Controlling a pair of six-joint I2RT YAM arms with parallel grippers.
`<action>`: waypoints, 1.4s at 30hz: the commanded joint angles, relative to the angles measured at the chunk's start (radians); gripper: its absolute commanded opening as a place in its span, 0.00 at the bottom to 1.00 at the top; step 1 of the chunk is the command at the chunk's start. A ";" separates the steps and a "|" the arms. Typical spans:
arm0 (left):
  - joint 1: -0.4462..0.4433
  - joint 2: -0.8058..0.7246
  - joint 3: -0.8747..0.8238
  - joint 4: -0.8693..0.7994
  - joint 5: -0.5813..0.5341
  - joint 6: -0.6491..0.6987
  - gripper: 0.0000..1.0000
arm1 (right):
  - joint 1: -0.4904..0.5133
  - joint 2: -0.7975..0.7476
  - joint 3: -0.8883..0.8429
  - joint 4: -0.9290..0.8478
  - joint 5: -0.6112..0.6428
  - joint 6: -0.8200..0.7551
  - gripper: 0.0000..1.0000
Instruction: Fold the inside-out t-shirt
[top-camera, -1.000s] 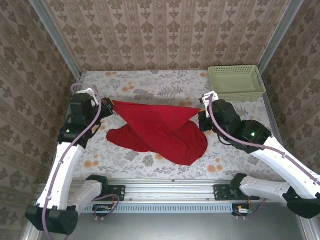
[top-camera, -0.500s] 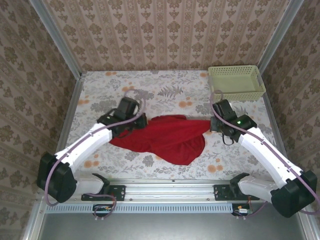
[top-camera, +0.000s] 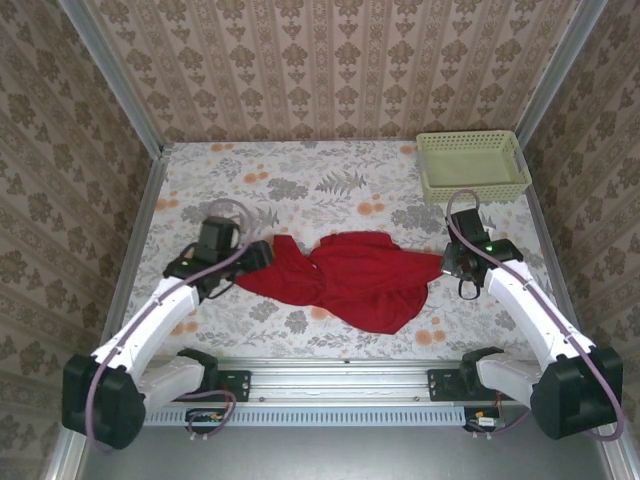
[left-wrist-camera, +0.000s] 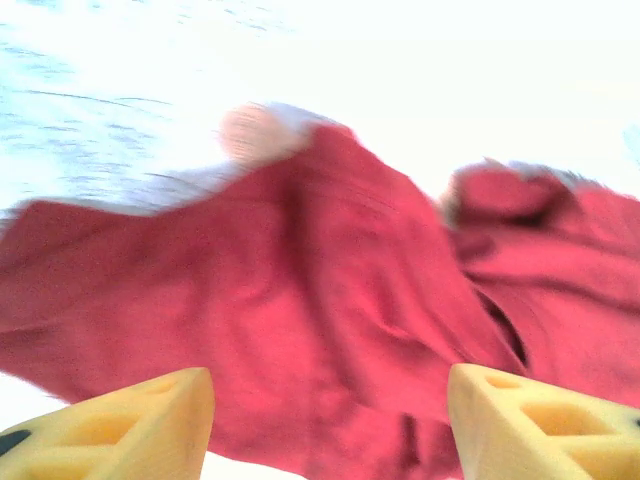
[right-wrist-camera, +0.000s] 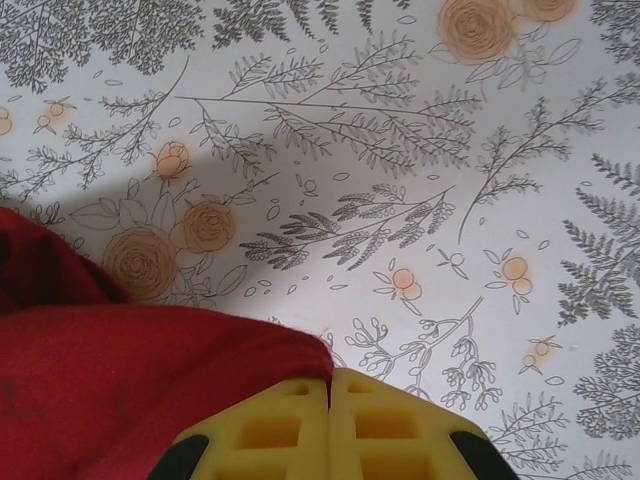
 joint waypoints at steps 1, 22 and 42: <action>0.071 0.097 0.046 -0.076 0.067 0.063 0.66 | -0.003 0.002 0.001 0.029 -0.019 -0.024 0.00; -0.081 0.678 0.441 -0.018 0.017 0.006 0.67 | -0.003 -0.092 -0.003 0.021 -0.023 -0.067 0.00; -0.020 0.448 1.241 -0.380 -0.157 0.202 0.00 | -0.006 -0.099 0.818 -0.128 -0.132 -0.264 0.00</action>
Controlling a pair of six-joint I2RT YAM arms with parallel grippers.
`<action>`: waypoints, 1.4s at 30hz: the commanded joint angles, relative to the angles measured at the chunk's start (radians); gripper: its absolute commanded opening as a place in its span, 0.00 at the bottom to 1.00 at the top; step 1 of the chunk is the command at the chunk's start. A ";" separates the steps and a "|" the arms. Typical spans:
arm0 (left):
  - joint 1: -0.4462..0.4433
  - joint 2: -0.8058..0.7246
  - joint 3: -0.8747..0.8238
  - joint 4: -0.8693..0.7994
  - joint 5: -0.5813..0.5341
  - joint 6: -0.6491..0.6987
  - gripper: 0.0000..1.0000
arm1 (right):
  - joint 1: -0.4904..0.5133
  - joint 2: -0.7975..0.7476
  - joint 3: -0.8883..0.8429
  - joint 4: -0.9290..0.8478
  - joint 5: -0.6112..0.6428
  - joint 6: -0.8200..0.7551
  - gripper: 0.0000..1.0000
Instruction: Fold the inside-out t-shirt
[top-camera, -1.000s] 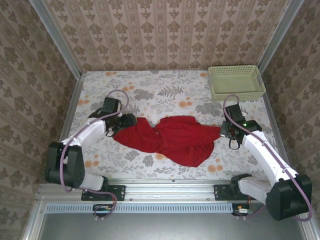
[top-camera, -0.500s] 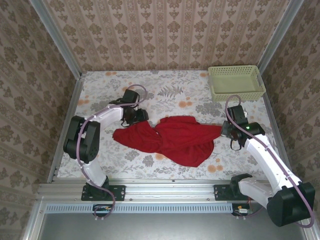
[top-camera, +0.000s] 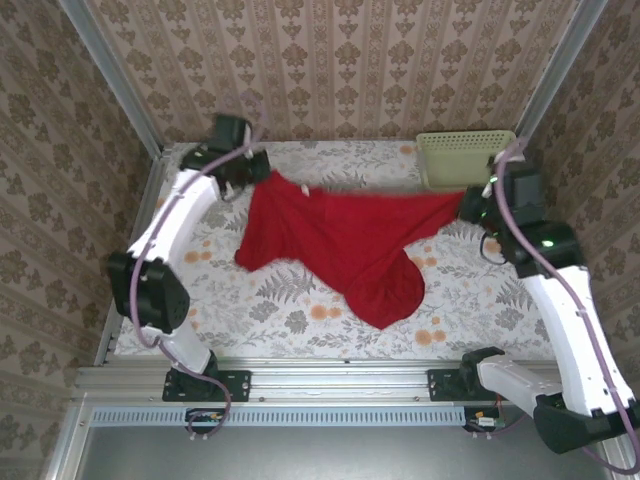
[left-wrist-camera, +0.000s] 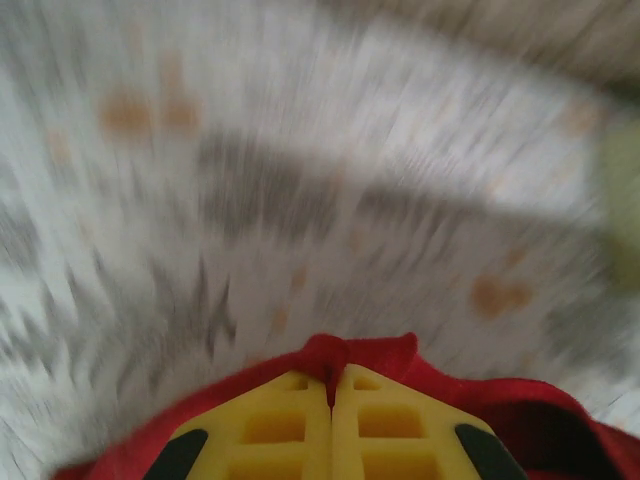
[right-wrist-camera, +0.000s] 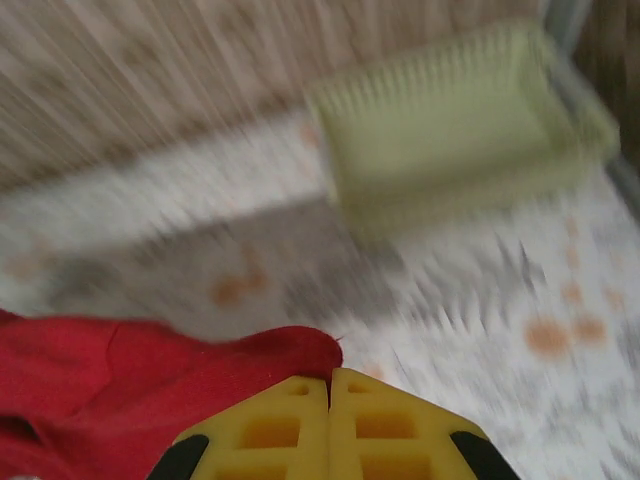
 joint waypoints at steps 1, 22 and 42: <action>-0.027 -0.181 0.226 -0.078 -0.109 0.107 0.00 | -0.005 -0.015 0.240 -0.056 -0.060 -0.066 0.00; 0.039 -0.036 0.326 -0.270 -0.058 0.107 0.00 | 0.283 0.138 -0.203 -0.042 -0.135 0.014 0.00; 0.076 -0.039 0.127 -0.130 -0.015 0.094 0.00 | 0.245 0.344 -0.336 0.054 -0.003 -0.022 0.23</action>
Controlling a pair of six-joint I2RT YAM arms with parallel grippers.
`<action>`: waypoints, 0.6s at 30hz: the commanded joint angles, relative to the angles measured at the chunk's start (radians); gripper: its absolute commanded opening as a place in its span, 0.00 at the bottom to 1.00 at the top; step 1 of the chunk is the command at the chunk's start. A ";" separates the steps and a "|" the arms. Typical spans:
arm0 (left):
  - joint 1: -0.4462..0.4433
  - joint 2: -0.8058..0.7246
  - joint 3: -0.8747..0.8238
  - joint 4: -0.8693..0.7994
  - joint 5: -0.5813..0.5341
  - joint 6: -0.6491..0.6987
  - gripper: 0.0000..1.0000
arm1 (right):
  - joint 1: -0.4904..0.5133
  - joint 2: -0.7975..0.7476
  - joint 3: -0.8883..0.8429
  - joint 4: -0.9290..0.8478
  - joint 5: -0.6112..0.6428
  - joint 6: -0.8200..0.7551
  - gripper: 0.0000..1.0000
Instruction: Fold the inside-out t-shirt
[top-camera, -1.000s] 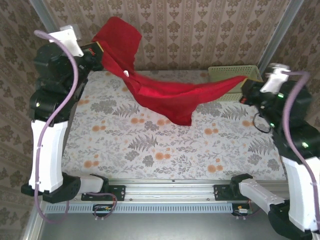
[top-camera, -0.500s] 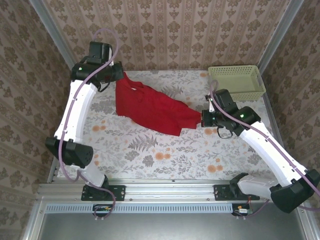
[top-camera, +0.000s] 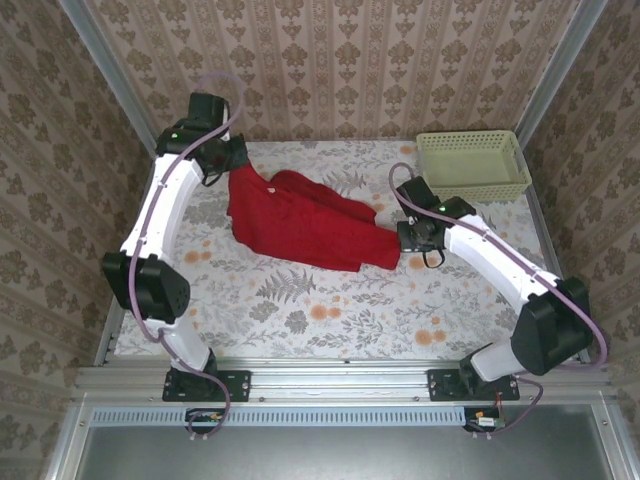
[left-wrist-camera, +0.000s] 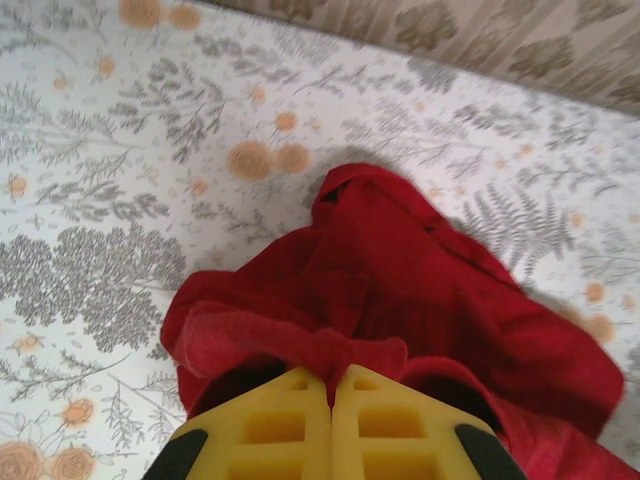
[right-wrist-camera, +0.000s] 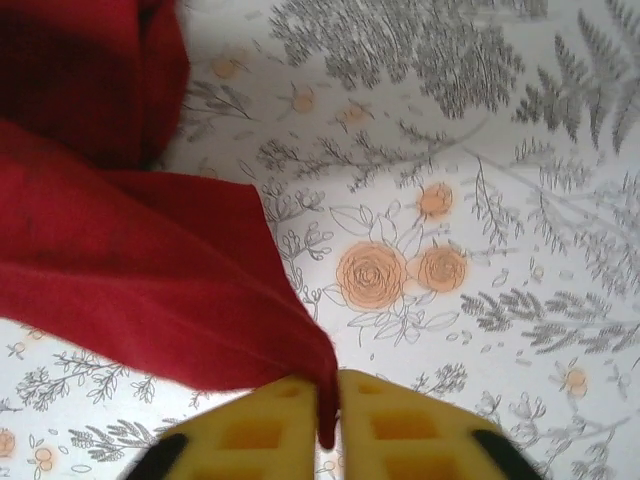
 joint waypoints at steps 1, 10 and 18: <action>-0.010 -0.127 -0.045 0.085 0.074 0.003 0.00 | 0.003 -0.072 -0.064 0.037 -0.027 -0.052 0.32; -0.020 -0.112 -0.229 0.196 0.205 -0.030 0.00 | 0.204 -0.063 -0.052 0.276 -0.027 -0.190 0.71; -0.006 -0.127 -0.254 0.204 0.191 -0.034 0.00 | 0.346 0.279 0.090 0.560 -0.053 -0.322 0.78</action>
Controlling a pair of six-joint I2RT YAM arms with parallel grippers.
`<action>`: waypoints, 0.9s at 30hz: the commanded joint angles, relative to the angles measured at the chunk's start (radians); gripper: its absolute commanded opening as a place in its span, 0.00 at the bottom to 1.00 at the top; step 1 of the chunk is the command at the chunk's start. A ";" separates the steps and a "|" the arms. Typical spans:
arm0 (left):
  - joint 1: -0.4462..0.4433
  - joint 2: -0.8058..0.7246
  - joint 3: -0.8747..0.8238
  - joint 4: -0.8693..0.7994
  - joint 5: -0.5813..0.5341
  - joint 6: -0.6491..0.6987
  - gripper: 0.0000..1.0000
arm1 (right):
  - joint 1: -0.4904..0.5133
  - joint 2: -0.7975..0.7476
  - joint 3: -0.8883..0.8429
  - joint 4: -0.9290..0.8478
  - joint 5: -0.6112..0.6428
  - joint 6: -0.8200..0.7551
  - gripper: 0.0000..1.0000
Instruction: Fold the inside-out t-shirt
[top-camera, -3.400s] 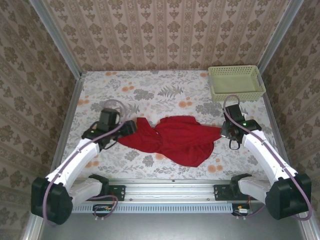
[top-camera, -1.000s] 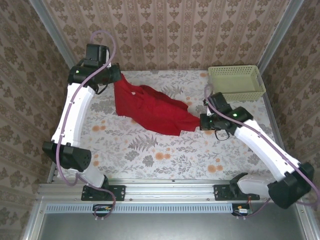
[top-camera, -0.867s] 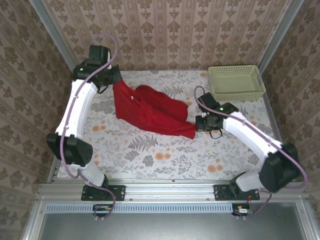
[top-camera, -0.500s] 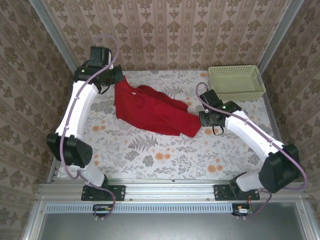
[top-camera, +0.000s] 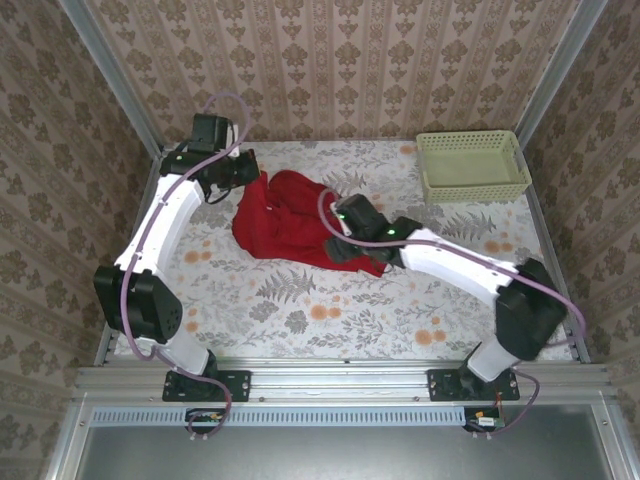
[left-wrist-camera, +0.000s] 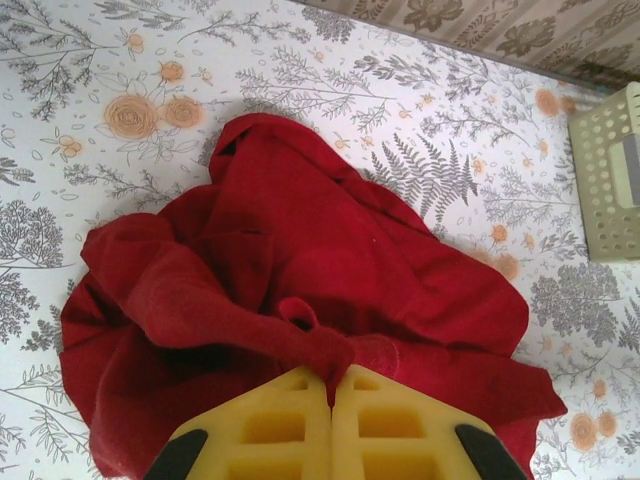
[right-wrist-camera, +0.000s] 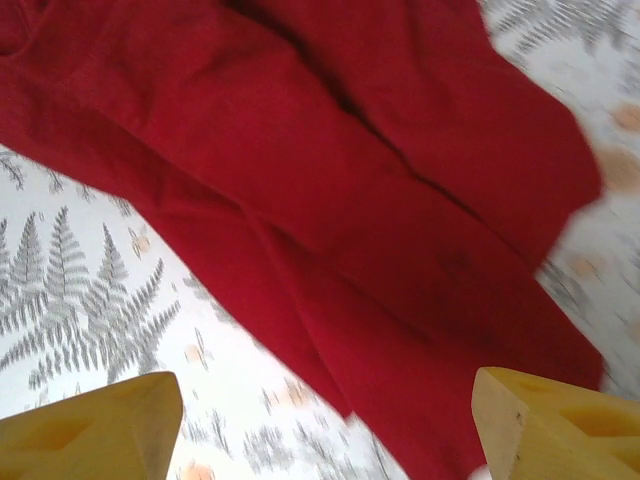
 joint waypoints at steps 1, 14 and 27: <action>0.014 -0.022 0.006 0.032 0.021 -0.020 0.00 | 0.043 0.110 0.074 0.144 -0.004 -0.098 0.79; 0.083 -0.015 -0.010 0.049 0.035 -0.042 0.00 | 0.064 0.358 0.224 0.246 0.071 -0.126 0.77; 0.087 0.198 0.169 -0.005 -0.016 -0.012 0.00 | -0.120 0.151 -0.050 0.022 0.067 -0.041 0.76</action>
